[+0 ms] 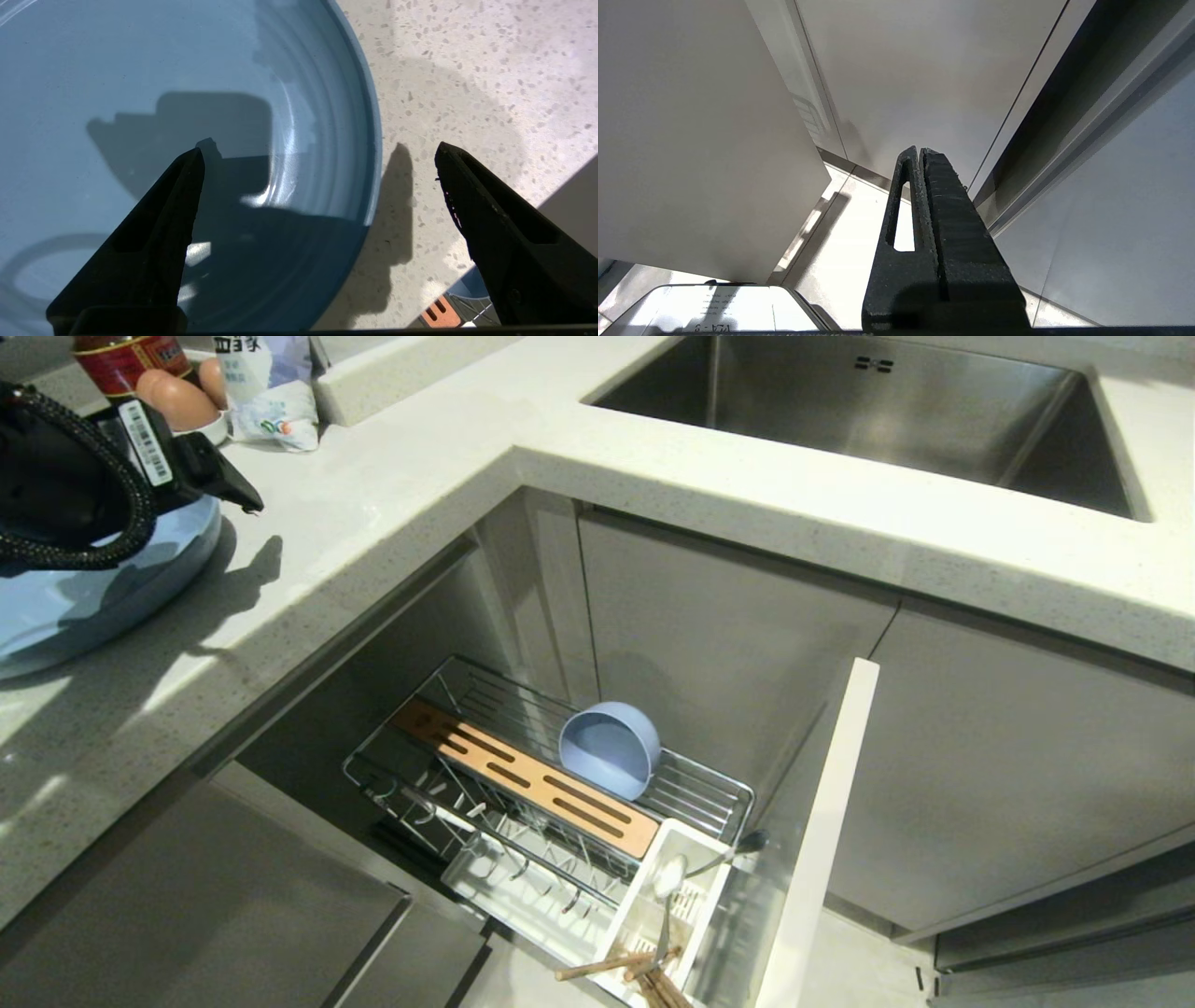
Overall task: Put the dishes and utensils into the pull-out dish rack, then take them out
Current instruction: Pick up the plate and place it in the cupboard
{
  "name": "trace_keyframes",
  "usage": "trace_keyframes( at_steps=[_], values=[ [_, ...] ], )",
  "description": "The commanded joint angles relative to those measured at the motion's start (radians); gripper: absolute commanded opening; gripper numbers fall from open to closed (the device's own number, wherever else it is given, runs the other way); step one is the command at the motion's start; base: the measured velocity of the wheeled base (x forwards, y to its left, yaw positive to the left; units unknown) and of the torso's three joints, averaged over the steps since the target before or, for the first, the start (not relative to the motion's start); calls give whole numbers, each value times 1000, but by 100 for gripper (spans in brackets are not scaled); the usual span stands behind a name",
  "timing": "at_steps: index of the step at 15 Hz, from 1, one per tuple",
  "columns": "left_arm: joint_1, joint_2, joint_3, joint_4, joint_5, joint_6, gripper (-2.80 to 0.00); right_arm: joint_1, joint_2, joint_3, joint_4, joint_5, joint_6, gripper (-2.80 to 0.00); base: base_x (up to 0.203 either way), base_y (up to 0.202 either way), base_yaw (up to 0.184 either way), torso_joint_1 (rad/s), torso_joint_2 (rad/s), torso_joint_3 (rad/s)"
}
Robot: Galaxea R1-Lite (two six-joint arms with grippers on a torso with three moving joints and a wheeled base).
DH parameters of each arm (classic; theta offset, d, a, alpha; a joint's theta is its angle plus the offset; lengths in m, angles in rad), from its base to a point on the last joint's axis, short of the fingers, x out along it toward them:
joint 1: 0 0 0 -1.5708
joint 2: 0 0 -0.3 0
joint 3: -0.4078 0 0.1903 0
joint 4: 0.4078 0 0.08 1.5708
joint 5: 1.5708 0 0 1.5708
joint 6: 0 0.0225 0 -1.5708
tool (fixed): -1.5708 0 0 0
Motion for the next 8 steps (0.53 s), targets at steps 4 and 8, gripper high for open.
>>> trace_keyframes(
  at_steps=[4,8],
  values=[
    [4,19,2,8,-1,-1,0,0,0,0,0,1,0,-280,0,0,0,0,0,0],
    [4,19,9,13,-1,5,-280,0,0,0,0,0,0,-280,0,0,0,0,0,0]
  ],
)
